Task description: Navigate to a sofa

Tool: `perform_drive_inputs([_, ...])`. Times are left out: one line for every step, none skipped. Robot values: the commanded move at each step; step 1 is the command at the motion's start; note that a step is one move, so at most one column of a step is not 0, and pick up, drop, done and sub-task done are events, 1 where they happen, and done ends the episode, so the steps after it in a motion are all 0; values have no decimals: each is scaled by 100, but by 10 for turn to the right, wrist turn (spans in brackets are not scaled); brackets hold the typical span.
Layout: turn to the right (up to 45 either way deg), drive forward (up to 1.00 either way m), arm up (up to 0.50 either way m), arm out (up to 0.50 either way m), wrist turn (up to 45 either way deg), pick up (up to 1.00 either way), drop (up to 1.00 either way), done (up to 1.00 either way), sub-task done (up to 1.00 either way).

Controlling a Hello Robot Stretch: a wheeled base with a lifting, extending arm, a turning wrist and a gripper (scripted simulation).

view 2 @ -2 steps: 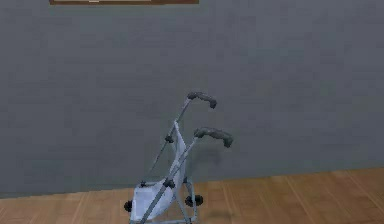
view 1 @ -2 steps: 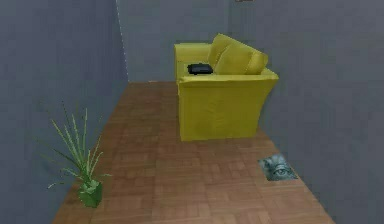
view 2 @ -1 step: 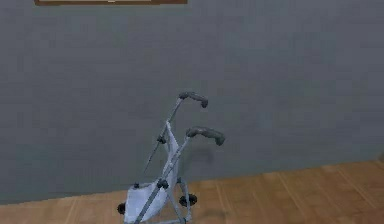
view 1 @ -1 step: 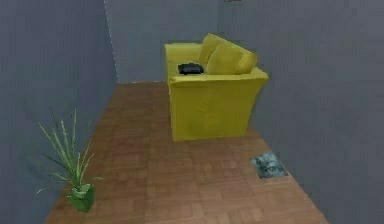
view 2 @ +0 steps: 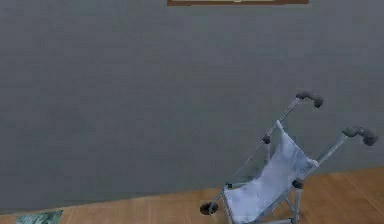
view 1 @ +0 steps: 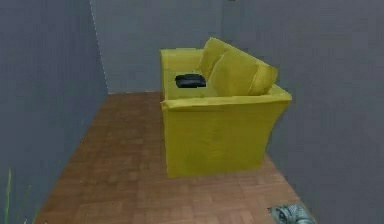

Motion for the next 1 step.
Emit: perform_drive_inputs([0,75,0,0,0,0,0,0,0])
